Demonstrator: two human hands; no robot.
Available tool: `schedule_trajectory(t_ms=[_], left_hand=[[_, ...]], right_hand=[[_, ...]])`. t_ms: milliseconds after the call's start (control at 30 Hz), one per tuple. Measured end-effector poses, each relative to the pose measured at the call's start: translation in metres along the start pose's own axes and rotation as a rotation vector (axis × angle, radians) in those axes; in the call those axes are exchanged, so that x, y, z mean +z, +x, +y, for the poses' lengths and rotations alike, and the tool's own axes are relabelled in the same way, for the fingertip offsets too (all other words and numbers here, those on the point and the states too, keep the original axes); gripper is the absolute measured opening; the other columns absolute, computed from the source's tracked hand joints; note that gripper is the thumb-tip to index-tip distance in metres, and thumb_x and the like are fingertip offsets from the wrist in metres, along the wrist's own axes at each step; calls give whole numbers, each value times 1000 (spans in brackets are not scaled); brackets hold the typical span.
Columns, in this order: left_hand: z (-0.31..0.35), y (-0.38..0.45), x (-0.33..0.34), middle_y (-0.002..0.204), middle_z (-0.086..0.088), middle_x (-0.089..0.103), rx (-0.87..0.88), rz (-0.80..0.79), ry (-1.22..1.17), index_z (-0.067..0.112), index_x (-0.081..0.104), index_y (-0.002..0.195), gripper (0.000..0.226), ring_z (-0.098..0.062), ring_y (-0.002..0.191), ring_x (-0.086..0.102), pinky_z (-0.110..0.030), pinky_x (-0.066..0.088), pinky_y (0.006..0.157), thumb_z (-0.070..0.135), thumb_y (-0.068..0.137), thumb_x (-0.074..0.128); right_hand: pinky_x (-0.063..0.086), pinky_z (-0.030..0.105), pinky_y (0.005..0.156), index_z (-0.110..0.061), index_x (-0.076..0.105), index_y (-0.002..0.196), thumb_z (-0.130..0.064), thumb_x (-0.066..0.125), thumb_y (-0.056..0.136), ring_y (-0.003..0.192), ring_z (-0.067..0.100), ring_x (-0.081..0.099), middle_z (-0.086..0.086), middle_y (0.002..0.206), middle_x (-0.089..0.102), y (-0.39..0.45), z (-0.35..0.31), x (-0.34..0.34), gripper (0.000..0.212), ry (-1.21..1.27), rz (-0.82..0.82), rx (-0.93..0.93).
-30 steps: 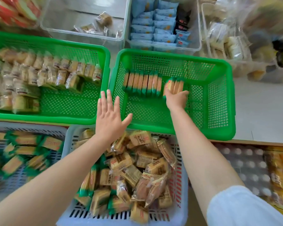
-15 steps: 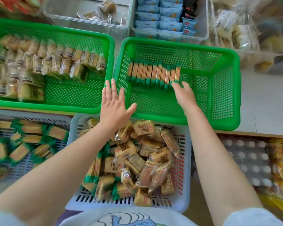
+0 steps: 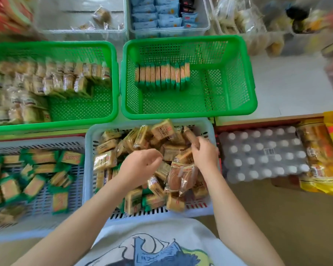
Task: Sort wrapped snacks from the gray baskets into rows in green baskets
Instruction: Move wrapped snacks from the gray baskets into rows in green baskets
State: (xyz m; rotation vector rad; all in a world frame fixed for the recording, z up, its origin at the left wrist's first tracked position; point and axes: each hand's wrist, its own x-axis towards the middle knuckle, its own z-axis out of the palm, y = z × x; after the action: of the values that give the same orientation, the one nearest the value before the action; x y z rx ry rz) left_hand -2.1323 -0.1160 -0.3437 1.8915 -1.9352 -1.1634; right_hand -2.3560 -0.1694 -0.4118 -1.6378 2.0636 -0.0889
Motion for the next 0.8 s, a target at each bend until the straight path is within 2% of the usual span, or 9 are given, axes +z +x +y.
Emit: schedule_trajectory(t_ms=[100,200,267,333,400,467,567,667,800], left_hand=[[-9,-8,-1,95,15,72,-85,-75,-73,29,70,112,21,-4,83,68,-37,61,76,35,100,54],[-5,-6,-3,96,7,75,-227,-76,-430,27,70,109,18,-11,88,72,-40,60,85,35,98,59],[5,-1,0,104,1,76,-321,-153,-754,23,66,117,28,-18,96,73,-45,58,92,41,96,62],[14,2,9,111,-3,75,-367,-265,-1045,17,61,126,47,-19,102,72,-43,55,95,46,89,63],[19,1,19,113,-10,74,-406,-289,-1201,9,61,127,53,-23,103,72,-41,53,97,40,84,67],[17,-2,23,115,-16,73,-457,-258,-1207,4,61,126,54,-30,106,71,-43,52,98,33,83,72],[6,-6,18,105,-15,76,-547,-193,-1128,2,63,118,53,-29,98,74,-39,57,87,30,75,78],[-8,-8,7,100,-15,76,-599,-155,-1042,5,62,111,32,-26,87,76,-32,61,67,20,86,76],[-26,-14,-1,113,-19,71,-610,-153,-993,6,56,118,36,-32,97,74,-38,63,74,14,88,74]], right_hand=[[42,35,65,-10,63,101,-27,57,98,85,29,60,6,91,66,-6,-15,-19,18,246,90,79],[43,27,64,-15,65,98,-32,64,95,79,17,59,-4,85,64,-25,-24,-51,17,543,87,67],[44,16,64,-23,66,99,-34,67,94,80,7,58,-7,92,66,-45,-29,-67,13,719,-42,26],[46,15,69,-28,65,103,-39,65,95,81,3,59,-7,97,66,-65,-30,-72,13,823,-219,-17],[48,15,78,-26,66,105,-45,54,100,87,2,61,-10,97,67,-78,-25,-64,23,814,-292,-28],[53,28,86,-23,68,104,-48,48,102,95,9,66,-6,102,70,-85,-12,-52,32,815,-214,118],[55,39,86,-18,60,116,-42,59,98,97,16,65,7,120,66,-94,12,-31,30,789,-150,366],[40,36,103,-16,31,149,-48,73,86,131,23,47,6,149,43,-106,14,-5,82,668,-340,405],[24,48,116,-10,3,156,-50,81,76,147,31,19,13,159,19,-110,-15,28,119,436,-281,368]])
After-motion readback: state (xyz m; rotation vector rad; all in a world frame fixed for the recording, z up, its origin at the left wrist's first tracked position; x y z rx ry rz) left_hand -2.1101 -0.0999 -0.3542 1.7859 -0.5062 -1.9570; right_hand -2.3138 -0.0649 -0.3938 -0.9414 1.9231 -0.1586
